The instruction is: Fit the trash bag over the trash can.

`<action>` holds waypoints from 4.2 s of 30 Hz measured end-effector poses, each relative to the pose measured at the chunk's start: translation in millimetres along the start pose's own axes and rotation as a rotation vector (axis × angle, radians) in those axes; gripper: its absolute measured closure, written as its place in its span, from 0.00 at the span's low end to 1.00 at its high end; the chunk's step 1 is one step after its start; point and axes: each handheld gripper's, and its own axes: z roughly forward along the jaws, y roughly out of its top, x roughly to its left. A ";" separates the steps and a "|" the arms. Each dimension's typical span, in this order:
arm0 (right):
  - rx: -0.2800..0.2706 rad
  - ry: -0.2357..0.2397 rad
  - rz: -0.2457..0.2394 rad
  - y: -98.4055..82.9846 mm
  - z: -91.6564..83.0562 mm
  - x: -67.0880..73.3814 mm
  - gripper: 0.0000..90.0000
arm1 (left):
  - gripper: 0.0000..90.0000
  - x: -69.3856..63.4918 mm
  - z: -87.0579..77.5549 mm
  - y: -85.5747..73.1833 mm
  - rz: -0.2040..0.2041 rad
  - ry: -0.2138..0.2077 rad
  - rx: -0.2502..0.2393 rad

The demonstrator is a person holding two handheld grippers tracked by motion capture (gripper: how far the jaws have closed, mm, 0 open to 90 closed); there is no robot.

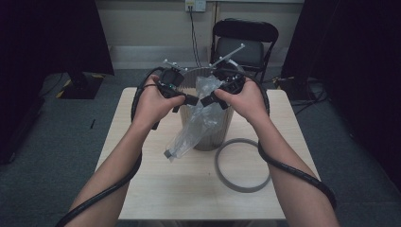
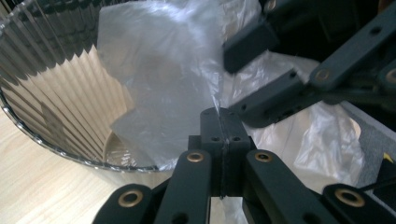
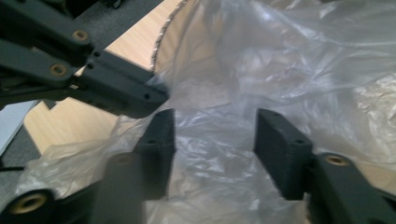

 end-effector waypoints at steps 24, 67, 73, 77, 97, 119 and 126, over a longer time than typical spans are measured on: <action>-0.003 -0.083 -0.010 -48.7 -53.5 -30.8 1.00 | 1.00 6.4 -14.1 -17.6 -0.024 0.072 0.022; 0.039 -0.075 0.002 -19.6 -30.8 -12.9 0.95 | 1.00 11.1 -16.4 -28.1 -0.032 0.048 -0.009; 0.027 -0.098 0.025 -38.0 -47.4 -27.1 0.96 | 1.00 13.9 -21.7 -33.1 -0.035 0.066 -0.006; 0.012 -0.116 0.058 -53.3 -51.7 -42.0 0.96 | 1.00 17.8 -24.1 -36.8 -0.034 0.079 0.007; 0.030 -0.158 0.098 -73.7 -24.9 -86.1 0.99 | 1.00 59.7 -12.2 -53.6 -0.094 0.159 0.013; -0.157 -0.088 0.116 -54.3 -68.2 -63.1 0.41 | 1.00 42.5 -17.3 -43.5 -0.068 0.102 -0.040; -0.099 -0.064 0.118 -45.3 -43.3 -43.4 0.43 | 1.00 37.2 -17.7 -42.5 -0.066 0.082 -0.059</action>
